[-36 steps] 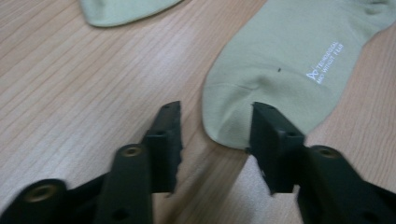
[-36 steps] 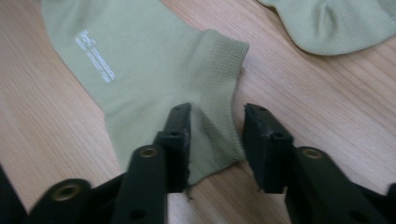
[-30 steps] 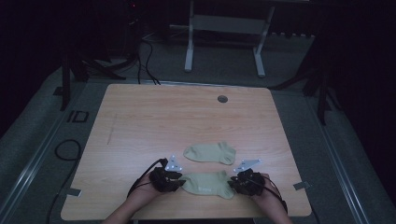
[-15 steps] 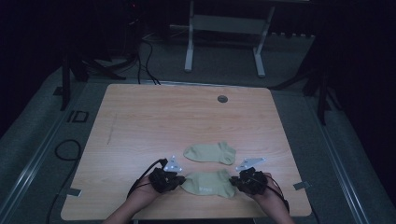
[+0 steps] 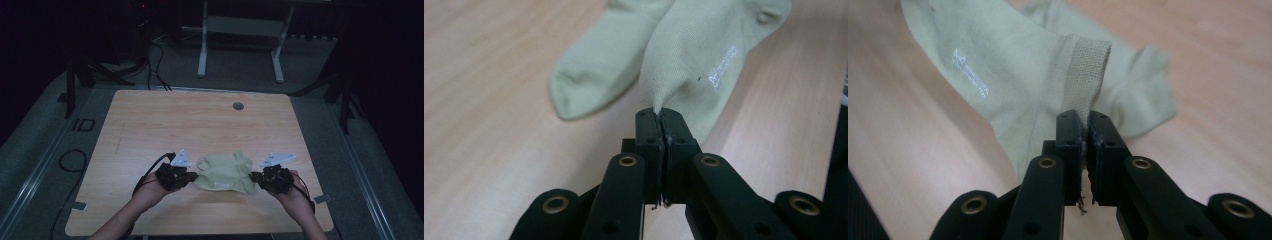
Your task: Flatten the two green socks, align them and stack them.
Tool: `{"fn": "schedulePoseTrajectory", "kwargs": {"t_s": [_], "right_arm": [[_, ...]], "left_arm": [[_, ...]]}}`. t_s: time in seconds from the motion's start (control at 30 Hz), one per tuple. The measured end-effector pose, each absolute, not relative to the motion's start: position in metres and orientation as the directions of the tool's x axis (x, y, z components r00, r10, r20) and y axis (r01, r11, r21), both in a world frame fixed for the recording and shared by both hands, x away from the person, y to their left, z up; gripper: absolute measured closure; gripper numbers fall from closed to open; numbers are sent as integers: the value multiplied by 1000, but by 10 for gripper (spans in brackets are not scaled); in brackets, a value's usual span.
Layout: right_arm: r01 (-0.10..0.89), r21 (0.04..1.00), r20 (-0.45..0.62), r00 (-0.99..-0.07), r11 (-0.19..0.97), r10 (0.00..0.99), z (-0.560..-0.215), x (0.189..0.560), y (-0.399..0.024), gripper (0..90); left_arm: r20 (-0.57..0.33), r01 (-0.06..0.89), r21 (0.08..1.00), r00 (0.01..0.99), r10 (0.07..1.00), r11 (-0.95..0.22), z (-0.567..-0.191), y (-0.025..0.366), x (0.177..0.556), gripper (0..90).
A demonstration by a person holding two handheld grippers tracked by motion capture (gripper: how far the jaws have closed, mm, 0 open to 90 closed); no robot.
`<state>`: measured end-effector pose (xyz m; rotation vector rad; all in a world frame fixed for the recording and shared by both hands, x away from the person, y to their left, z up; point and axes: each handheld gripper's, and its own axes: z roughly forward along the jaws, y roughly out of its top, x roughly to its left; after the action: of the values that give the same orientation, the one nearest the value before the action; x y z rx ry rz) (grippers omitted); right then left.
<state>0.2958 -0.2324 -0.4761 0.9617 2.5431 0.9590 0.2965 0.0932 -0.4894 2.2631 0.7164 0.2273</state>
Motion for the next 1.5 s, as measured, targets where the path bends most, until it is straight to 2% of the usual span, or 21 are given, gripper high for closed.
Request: {"fn": "schedulePoseTrajectory", "kwargs": {"t_s": [0.17, 0.5, 0.7, 0.93, 1.1, 1.5], "right_arm": [[482, 693, -18, -732, 536, 681, -458, 310, -233, 844], [530, 665, 18, -716, 526, 698, -465, 333, -234, 844], [571, 624, 38, -704, 533, 710, -480, 353, -232, 844], [594, 594, 38, -694, 542, 719, -492, 365, -230, 843], [638, 564, 88, -678, 524, 730, -508, 377, -234, 841], [668, 537, 103, -658, 515, 746, -523, 391, -234, 835]], "left_arm": [[-15, 421, 690, 822, 570, -589, -482, 89, 310, 876], [19, 429, 656, 813, 582, -621, -478, 84, 338, 875], [1, 466, 627, 801, 599, -624, -490, 79, 361, 875], [-30, 495, 600, 799, 600, -629, -506, 74, 370, 875], [-67, 525, 579, 793, 605, -624, -519, 76, 378, 875], [-67, 533, 566, 790, 609, -629, -529, 71, 384, 871]]}}
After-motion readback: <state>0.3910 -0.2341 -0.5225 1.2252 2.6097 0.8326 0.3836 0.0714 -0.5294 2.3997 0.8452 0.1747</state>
